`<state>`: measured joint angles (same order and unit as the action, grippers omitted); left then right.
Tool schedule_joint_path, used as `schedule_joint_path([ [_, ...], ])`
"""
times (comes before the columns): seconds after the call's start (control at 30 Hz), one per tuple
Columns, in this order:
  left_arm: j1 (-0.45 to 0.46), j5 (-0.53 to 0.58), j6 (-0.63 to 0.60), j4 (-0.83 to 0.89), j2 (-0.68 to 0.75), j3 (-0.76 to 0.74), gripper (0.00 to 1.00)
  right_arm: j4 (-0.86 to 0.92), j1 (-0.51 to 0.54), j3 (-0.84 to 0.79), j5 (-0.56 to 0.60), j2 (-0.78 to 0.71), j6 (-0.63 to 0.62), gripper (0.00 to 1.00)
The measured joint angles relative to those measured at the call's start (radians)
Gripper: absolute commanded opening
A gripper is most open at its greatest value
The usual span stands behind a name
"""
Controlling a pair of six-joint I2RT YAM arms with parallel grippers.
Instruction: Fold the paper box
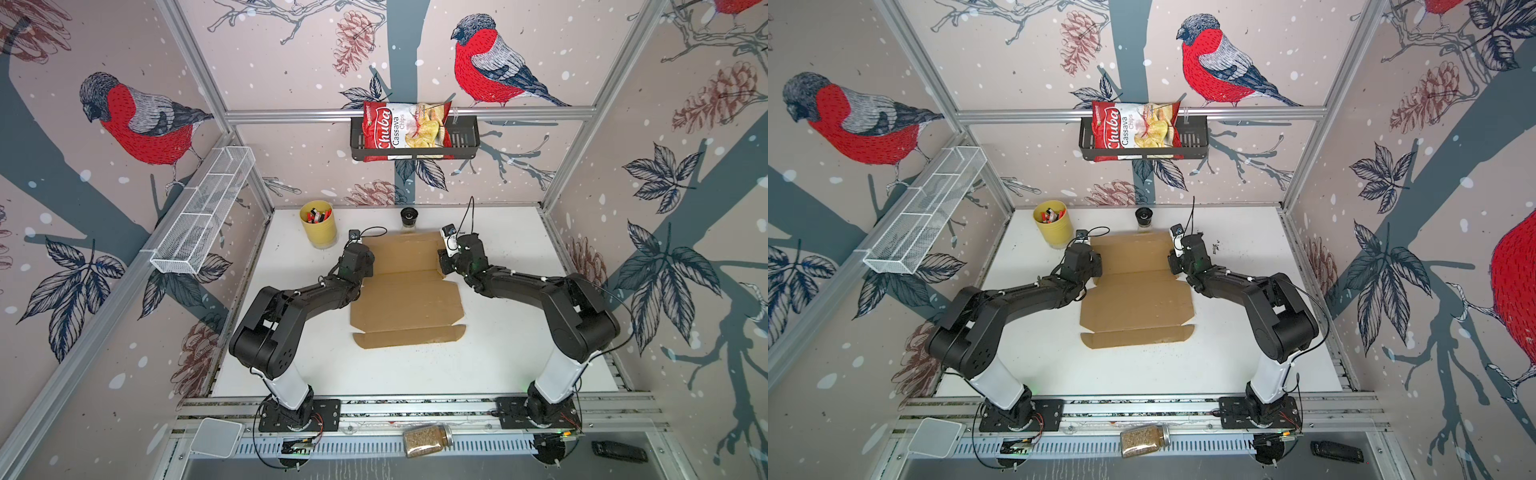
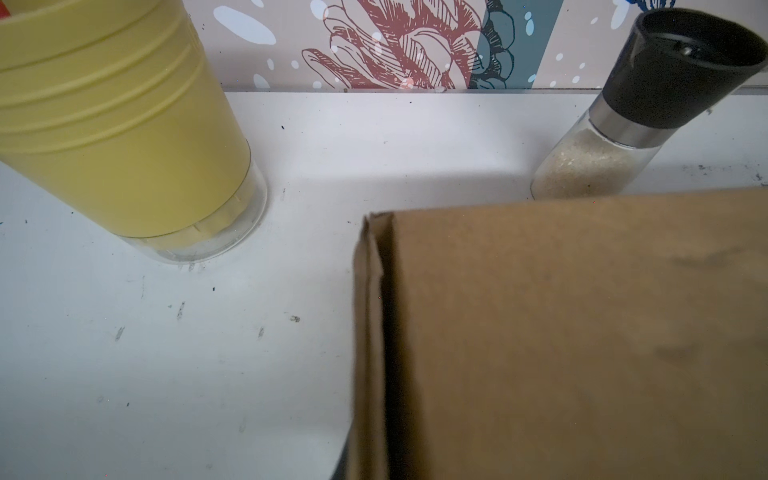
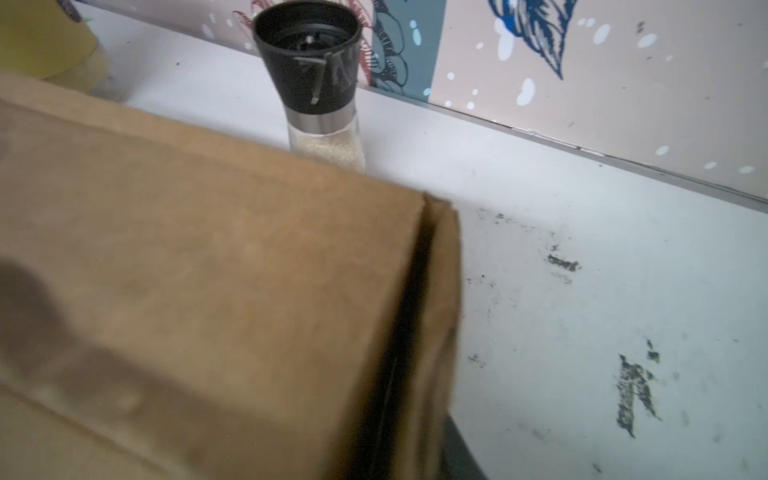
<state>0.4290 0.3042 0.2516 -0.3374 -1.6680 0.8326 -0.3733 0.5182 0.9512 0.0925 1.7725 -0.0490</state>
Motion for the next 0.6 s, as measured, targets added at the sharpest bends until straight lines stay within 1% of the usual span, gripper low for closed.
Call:
schedule_joint_path([
  [0.07,0.001,-0.013,0.005,0.003,0.013,-0.01,0.0,-0.003,0.018,0.008,0.066,0.01,0.0,0.16],
  [0.2,0.004,-0.032,0.012,0.01,0.034,-0.028,0.0,-0.01,0.054,0.011,0.197,0.022,-0.003,0.1],
  [0.3,0.004,-0.044,0.021,0.012,0.041,-0.034,0.0,-0.015,0.087,0.011,0.286,0.028,0.001,0.03],
  [0.37,0.005,-0.05,0.031,0.011,0.042,-0.035,0.0,-0.015,0.105,0.01,0.332,0.031,0.005,0.02],
  [0.43,0.005,-0.05,0.032,0.008,0.043,-0.037,0.0,-0.02,0.115,0.005,0.359,0.032,0.006,0.04],
  [0.47,0.006,-0.051,0.033,0.008,0.043,-0.037,0.0,-0.023,0.116,0.0,0.362,0.032,0.02,0.08],
  [0.5,0.006,-0.05,0.033,0.007,0.043,-0.037,0.0,-0.029,0.116,-0.005,0.361,0.03,0.022,0.12],
  [0.6,0.006,-0.048,0.033,0.006,0.043,-0.037,0.0,-0.038,0.106,-0.029,0.323,0.01,0.023,0.28],
])
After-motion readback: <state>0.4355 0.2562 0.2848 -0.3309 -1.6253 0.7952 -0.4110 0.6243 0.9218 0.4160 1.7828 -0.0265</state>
